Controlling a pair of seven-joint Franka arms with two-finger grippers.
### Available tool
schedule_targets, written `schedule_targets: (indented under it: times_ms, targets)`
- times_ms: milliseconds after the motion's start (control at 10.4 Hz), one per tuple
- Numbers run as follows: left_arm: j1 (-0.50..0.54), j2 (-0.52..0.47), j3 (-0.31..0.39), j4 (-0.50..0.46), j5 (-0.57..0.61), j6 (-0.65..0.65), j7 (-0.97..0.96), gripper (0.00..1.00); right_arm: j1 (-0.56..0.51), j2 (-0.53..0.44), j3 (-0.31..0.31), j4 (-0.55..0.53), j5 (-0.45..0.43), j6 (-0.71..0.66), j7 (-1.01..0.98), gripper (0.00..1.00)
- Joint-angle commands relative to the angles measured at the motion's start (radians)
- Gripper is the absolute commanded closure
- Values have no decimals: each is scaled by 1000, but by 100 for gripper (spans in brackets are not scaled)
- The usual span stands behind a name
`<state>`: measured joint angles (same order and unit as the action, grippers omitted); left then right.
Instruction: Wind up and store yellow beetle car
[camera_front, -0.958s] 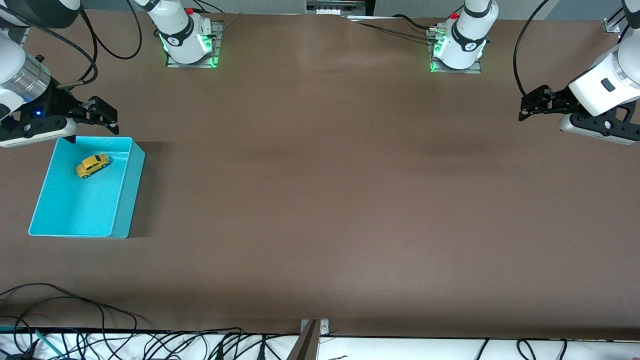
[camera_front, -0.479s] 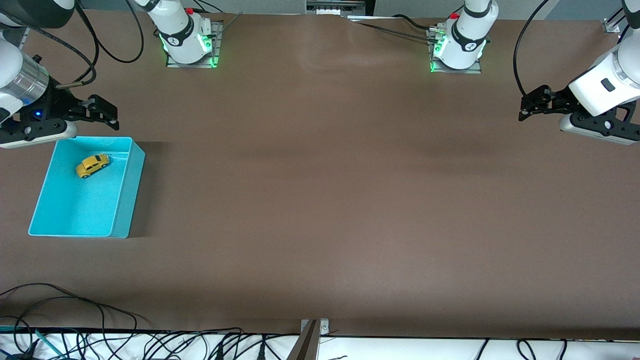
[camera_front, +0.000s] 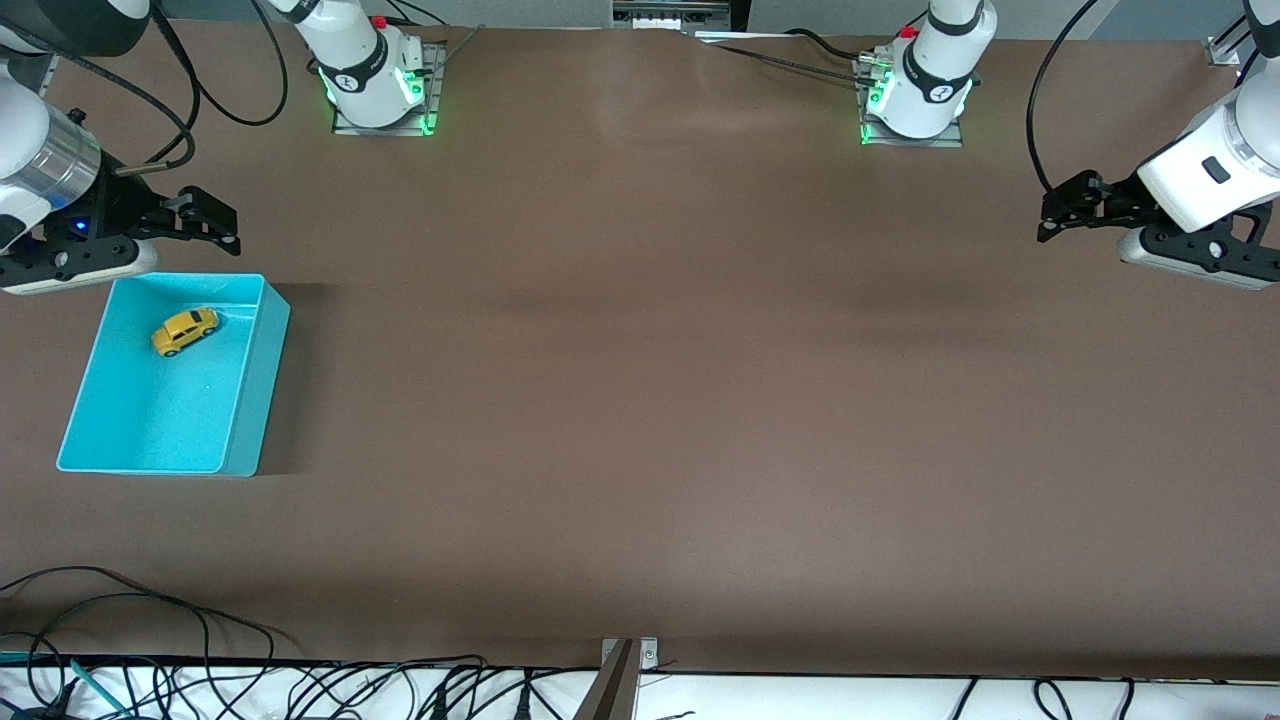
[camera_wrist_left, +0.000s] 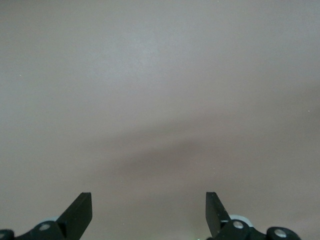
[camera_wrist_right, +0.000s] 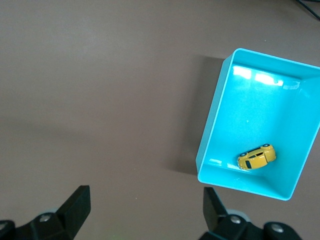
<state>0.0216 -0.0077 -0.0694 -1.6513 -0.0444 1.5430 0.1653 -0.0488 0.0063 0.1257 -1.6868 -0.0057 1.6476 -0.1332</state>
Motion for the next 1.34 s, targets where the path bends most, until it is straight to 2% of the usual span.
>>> schedule_targets:
  times_ms: [0, 1245]
  targets:
    - [5, 3, -6, 19, 9, -20, -9, 0, 17, -3, -11, 19, -5, -19, 14, 0]
    - [6, 3, -6, 19, 9, -20, -7, 0, 15, 3, -11, 24, -8, -23, 9, 0]
